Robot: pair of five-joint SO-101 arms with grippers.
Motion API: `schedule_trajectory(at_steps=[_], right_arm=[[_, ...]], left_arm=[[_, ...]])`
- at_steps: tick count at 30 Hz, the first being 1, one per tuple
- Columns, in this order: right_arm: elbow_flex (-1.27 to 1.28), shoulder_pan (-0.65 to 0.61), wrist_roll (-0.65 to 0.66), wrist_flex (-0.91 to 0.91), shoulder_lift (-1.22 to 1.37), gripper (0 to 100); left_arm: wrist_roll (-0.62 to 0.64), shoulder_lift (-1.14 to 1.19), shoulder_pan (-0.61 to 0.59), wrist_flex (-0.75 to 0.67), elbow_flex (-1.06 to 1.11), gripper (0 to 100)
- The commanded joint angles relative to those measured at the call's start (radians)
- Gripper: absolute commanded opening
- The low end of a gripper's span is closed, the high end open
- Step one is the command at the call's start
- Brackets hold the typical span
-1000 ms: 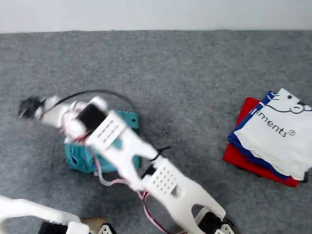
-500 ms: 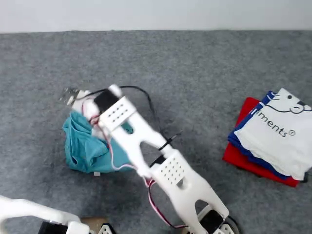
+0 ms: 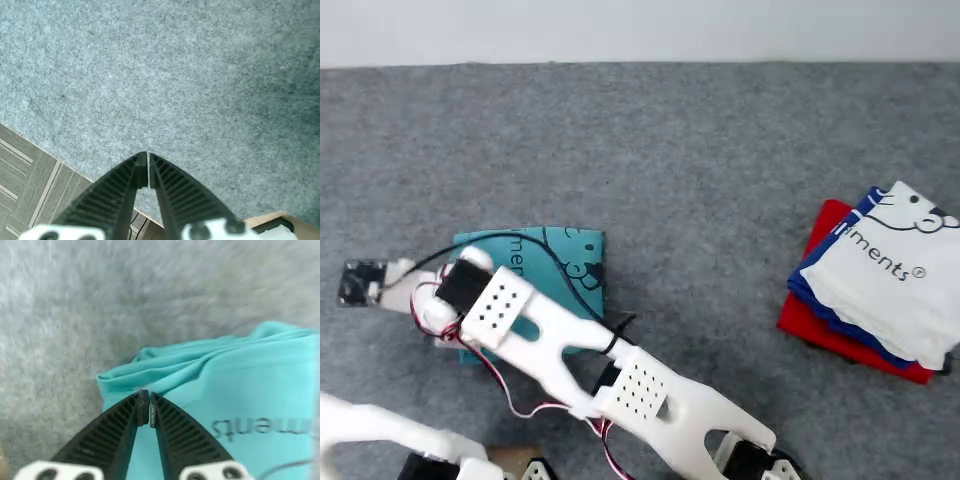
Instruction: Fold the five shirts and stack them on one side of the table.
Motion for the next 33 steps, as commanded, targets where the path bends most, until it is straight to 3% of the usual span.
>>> schedule_trajectory(at_steps=[1,10,22,27,33], right_arm=[[-0.123,0.061,-0.011,0.051,-0.107,0.9],[-0.074,0.246,-0.011,0.101,-0.073,0.9],[-0.051,0.547,-0.011,0.042,0.194,0.9],[-0.103,0.553,-0.015,0.084,0.156,0.9],[-0.176,0.444,-0.017,0.108,0.042,0.9]], left_arm=[[0.008,-0.025,0.009,-0.021,-0.045,2],[0.008,-0.025,0.009,-0.021,-0.045,2],[0.008,-0.023,0.011,-0.021,-0.044,2],[0.008,-0.023,0.012,-0.026,-0.036,2],[0.008,-0.034,0.011,-0.08,0.053,2]])
